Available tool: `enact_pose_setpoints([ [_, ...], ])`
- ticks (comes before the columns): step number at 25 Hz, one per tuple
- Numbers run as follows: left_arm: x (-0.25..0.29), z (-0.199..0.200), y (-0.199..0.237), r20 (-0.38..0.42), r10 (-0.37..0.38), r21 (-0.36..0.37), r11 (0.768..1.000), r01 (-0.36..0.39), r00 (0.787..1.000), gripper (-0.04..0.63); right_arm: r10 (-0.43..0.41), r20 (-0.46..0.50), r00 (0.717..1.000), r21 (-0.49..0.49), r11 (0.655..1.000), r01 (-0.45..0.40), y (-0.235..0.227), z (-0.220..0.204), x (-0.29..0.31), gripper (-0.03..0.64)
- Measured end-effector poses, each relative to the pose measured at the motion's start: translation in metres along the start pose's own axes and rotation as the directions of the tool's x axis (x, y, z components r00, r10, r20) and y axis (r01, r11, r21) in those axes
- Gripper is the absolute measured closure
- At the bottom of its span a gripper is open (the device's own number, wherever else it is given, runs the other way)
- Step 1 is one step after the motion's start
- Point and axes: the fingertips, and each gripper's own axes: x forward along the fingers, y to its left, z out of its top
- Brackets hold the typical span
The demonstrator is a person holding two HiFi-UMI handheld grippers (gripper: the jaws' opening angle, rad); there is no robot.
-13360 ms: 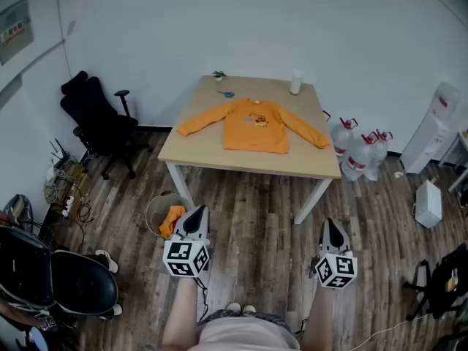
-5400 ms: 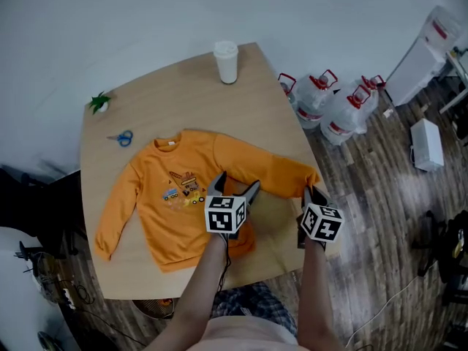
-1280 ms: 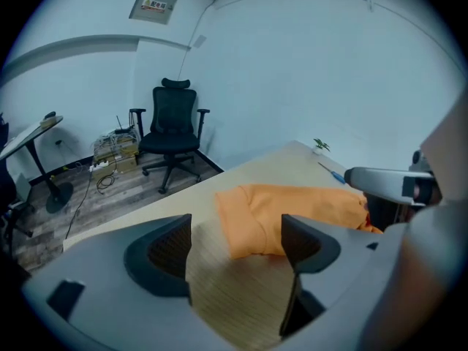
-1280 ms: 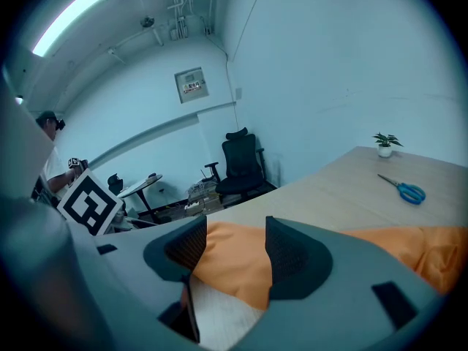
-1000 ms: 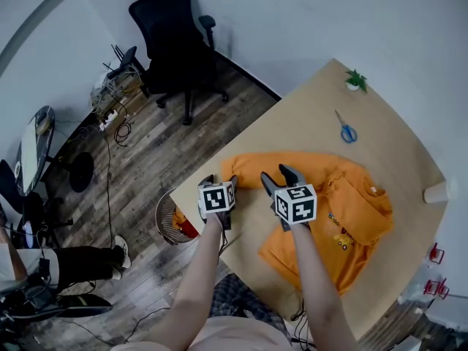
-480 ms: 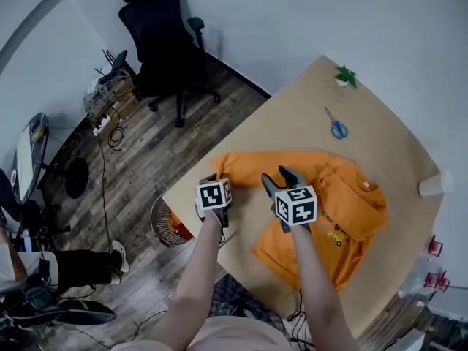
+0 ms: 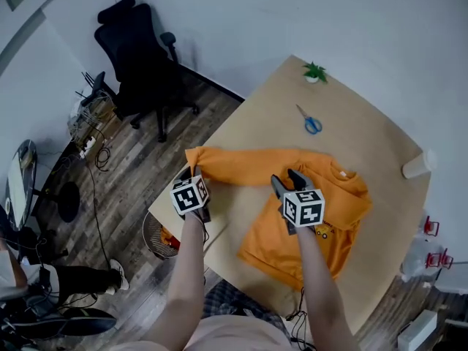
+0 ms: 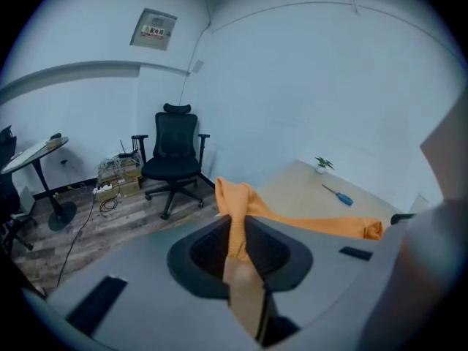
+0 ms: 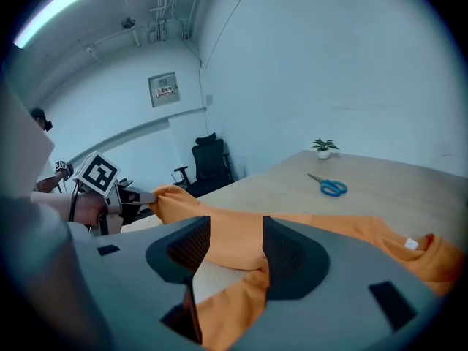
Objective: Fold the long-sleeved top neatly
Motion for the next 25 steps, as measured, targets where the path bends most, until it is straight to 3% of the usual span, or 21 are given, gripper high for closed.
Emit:
enact_pose_setpoints([
  [5,-0.011,0.038,-0.044,0.102,-0.081,0.099,0.993,0.071,0.991,0.538,-0.096,0.021,0.995,0.034,0.995,0.095,-0.041,-0.004,-0.04,0.39],
  [10,-0.023,0.068,-0.116,0.158,-0.21,0.217,0.961,0.173,0.965,0.538,-0.196,0.033,0.98,0.09,0.977,0.193,-0.078,-0.014,-0.081,0.39],
  [16,-0.034,0.071,-0.217,0.155,-0.367,0.361,0.885,0.293,0.917,0.538,-0.294,0.033,0.955,0.136,0.948,0.287,-0.111,-0.031,-0.129,0.391],
  [25,-0.049,0.032,-0.346,0.056,-0.541,0.49,0.747,0.449,0.839,0.538,-0.419,0.019,0.908,0.215,0.888,0.406,-0.153,-0.06,-0.194,0.396],
])
